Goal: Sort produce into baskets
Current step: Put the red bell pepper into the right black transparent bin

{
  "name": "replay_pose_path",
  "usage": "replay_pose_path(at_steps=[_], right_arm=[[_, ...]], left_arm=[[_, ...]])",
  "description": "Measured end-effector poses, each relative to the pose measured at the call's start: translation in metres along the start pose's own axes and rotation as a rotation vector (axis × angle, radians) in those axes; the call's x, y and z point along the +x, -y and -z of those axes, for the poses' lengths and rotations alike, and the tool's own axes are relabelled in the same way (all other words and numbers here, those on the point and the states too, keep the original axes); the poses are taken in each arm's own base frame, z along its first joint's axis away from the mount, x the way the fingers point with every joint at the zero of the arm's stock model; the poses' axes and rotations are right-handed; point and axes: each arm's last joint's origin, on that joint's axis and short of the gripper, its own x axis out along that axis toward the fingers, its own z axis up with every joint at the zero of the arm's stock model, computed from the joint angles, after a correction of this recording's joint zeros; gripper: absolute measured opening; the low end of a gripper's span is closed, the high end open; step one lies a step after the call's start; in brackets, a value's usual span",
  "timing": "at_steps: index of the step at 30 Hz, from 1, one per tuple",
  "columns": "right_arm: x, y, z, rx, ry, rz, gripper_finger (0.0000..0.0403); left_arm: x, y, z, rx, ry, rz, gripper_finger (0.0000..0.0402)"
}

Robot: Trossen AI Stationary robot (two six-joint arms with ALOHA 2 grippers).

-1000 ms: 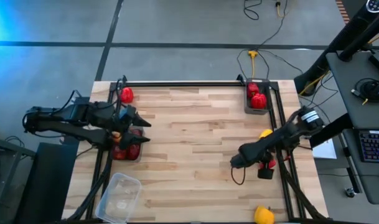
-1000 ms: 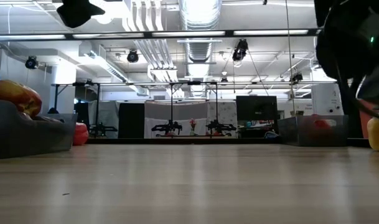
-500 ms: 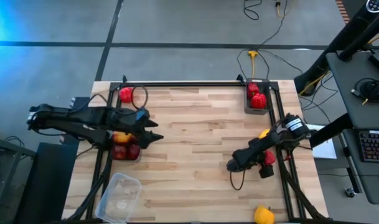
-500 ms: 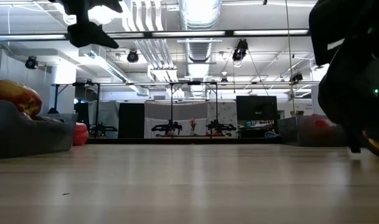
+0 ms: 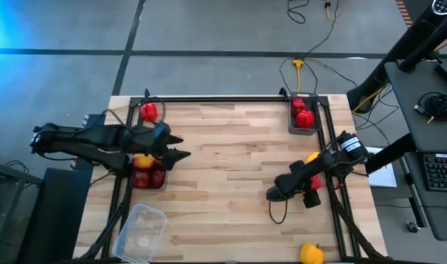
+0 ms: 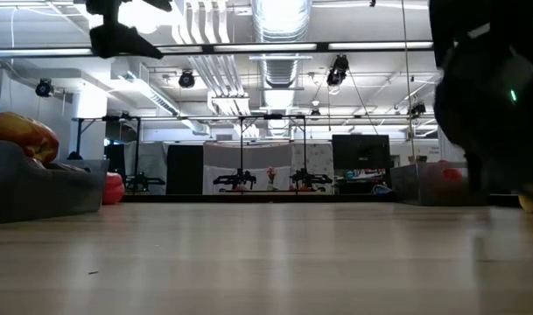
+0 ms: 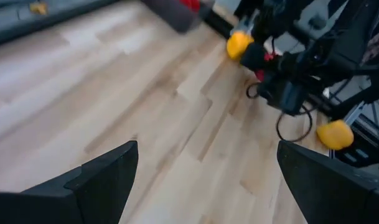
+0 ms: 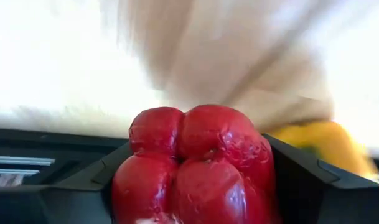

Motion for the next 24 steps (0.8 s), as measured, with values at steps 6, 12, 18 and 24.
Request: replay_pose_path(at_steps=[6,12,18,24], right_arm=[[-0.069,0.013,0.023,0.119,0.255,0.105,0.0268],[-0.120,0.078,0.071,0.453,0.543,0.238,0.0268],[-0.094,0.188,0.126,0.917,0.502,0.241,0.0268],[-0.053,0.259,0.152,1.169,0.508,0.039,0.0268]], left_arm=[[-0.026,-0.007,-0.006,0.041,0.122,-0.011,0.0365],[-0.035,-0.010,-0.008,0.096,0.182,-0.041,0.0365],[-0.027,-0.008,-0.007,0.112,0.149,-0.046,0.0365],[-0.010,-0.004,-0.004,0.120,0.096,-0.070,0.0365]])
